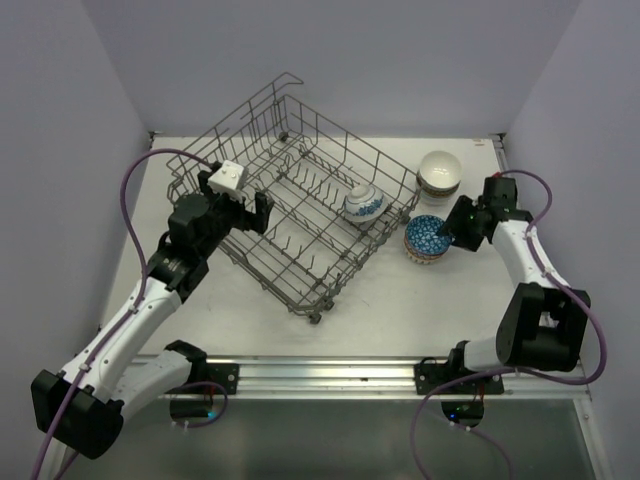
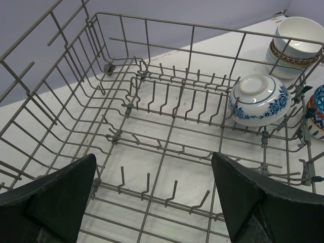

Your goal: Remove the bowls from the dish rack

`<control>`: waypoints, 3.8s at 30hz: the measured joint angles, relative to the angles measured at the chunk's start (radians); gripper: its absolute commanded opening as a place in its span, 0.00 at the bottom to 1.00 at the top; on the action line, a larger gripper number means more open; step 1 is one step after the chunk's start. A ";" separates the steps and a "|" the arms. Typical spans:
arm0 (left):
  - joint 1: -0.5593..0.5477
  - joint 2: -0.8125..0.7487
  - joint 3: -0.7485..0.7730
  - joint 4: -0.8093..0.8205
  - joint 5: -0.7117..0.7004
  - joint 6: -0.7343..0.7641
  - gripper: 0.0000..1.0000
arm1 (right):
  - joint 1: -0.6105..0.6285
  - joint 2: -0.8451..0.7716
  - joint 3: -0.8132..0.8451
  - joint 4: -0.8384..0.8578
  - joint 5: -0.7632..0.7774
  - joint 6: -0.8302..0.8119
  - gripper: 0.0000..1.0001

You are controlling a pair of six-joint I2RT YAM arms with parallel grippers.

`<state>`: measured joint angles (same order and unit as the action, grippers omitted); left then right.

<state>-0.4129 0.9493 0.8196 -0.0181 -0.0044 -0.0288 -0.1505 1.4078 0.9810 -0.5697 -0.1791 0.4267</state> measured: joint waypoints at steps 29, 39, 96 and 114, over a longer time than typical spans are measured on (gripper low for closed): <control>-0.011 0.301 0.114 0.037 0.398 0.053 1.00 | 0.000 -0.383 -0.180 0.163 -0.052 0.019 0.68; -0.164 0.745 0.648 -0.138 0.300 0.126 1.00 | 0.000 -0.381 -0.202 0.198 -0.090 0.030 0.69; -0.428 1.235 1.104 -0.365 -0.155 0.012 1.00 | 0.000 -0.403 -0.224 0.220 -0.102 0.045 0.69; -0.496 1.251 1.078 -0.312 -0.395 0.075 0.84 | 0.000 -0.403 -0.224 0.220 -0.102 0.045 0.69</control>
<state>-0.9085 2.2005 1.8977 -0.3302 -0.3996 0.0460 -0.1505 1.0050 0.7567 -0.3492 -0.2810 0.4721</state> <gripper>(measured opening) 0.914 0.689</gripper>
